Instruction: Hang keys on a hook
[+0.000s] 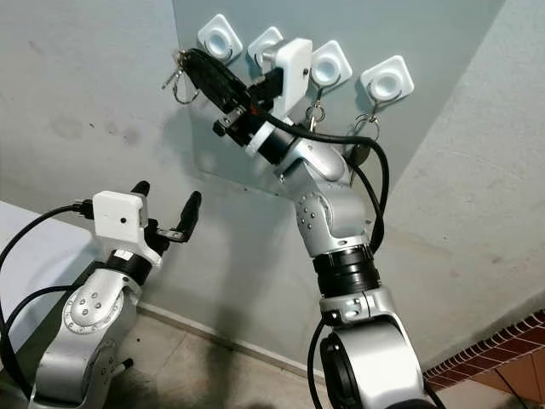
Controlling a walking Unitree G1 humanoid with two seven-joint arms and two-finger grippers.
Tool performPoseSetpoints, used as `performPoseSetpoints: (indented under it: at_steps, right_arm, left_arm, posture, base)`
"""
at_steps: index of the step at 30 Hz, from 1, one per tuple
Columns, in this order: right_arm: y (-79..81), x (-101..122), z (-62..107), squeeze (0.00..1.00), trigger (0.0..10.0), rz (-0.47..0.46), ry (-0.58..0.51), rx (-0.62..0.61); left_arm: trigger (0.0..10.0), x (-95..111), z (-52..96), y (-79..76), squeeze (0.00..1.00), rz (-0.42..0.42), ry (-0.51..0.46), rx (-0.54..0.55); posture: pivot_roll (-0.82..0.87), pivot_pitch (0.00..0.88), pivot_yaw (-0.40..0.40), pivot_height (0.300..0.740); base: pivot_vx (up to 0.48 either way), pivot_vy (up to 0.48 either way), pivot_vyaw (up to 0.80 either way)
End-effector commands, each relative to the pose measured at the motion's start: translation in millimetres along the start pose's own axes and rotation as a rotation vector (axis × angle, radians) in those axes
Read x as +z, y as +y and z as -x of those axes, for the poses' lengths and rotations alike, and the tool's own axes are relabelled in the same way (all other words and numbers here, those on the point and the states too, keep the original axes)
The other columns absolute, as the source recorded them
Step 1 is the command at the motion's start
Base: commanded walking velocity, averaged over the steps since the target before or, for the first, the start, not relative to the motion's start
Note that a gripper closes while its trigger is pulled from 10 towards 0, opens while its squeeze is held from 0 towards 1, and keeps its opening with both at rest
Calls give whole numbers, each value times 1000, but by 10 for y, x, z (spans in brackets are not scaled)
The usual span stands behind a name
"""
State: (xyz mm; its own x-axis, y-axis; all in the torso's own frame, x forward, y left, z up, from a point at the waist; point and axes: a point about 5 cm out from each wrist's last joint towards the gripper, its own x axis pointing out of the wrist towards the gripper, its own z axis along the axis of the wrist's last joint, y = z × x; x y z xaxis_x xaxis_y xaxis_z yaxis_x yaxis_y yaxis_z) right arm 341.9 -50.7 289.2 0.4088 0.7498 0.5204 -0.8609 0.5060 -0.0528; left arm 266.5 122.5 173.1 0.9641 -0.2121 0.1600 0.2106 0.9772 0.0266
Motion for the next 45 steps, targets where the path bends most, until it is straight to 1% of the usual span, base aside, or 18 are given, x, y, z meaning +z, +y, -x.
performPoseSetpoints:
  at_steps: [1,2,3,7,10,14,15,16,18,20,21,22,25,31,37,45]
  right_arm:
    - [-82,7,87,0,10000,18,20,-40]
    - [-74,-50,172,0,10000,2,45,-46]
    - [-70,-66,196,0,10000,-3,53,-47]
    - [-57,-74,228,0,10000,-6,57,-51]
    - [81,-103,396,0,10000,-58,52,-12]
    - [168,-53,431,0,10000,-81,17,-6]
    - [177,-45,431,0,10000,-82,12,-7]
    - [203,-8,421,0,10000,-90,-14,-18]
    - [205,26,406,0,10000,-97,-42,-62]
    - [221,44,400,0,10000,-102,-53,-78]
    - [239,58,391,0,10000,-87,-62,-88]
    - [291,80,357,0,10000,-83,-79,-112]
    - [357,107,309,0,10000,-102,-94,-123]
    - [431,125,252,0,10000,-121,-97,-143]
    - [548,131,202,0,10000,-172,-101,-165]
    - [572,148,150,0,10000,-194,-99,-198]
  left_arm:
    - [10000,27,6,-24,0,1,-4,-16]
    - [10000,30,4,-20,0,1,-4,-16]
    - [10000,31,3,-19,0,1,-4,-16]
    - [10000,33,5,-18,0,2,-5,-16]
    - [10000,29,14,-20,0,5,-1,-17]
    - [10000,27,10,-22,0,5,0,-18]
    - [10000,28,9,-22,0,5,0,-19]
    - [10000,29,7,-24,0,6,0,-19]
    - [10000,31,5,-24,0,6,-1,-20]
    - [10000,30,5,-23,0,5,-1,-20]
    - [10000,29,5,-23,0,6,-1,-21]
    - [10000,28,3,-25,0,7,0,-21]
    - [10000,30,-1,-32,0,8,0,-25]
    - [10000,31,-6,-33,0,7,1,-26]
    - [10000,30,1,-29,0,11,1,-19]
    - [10000,30,-6,-33,0,15,1,-17]
  posture:
    - [8,114,-52,740]
    - [7,115,-50,740]
    - [7,115,-50,740]
    - [8,114,-49,740]
    - [8,115,-47,740]
    - [7,115,-47,740]
    - [7,113,-47,740]
    - [8,112,-48,740]
    - [7,111,-47,740]
    - [7,110,-47,740]
    - [7,110,-46,740]
    - [6,108,-44,740]
    - [7,107,-45,740]
    - [9,105,-47,740]
    - [9,110,-51,740]
    - [8,112,-52,740]
  base:
    - [0,0,0]
    - [0,0,0]
    - [0,0,0]
    - [0,0,0]
    - [0,0,0]
    - [0,0,0]
    - [0,0,0]
    - [0,0,0]
    - [0,0,0]
    - [0,0,0]
    - [0,0,0]
    - [0,0,0]
    - [0,0,0]
    - [0,0,0]
    - [0,0,0]
    - [0,0,0]
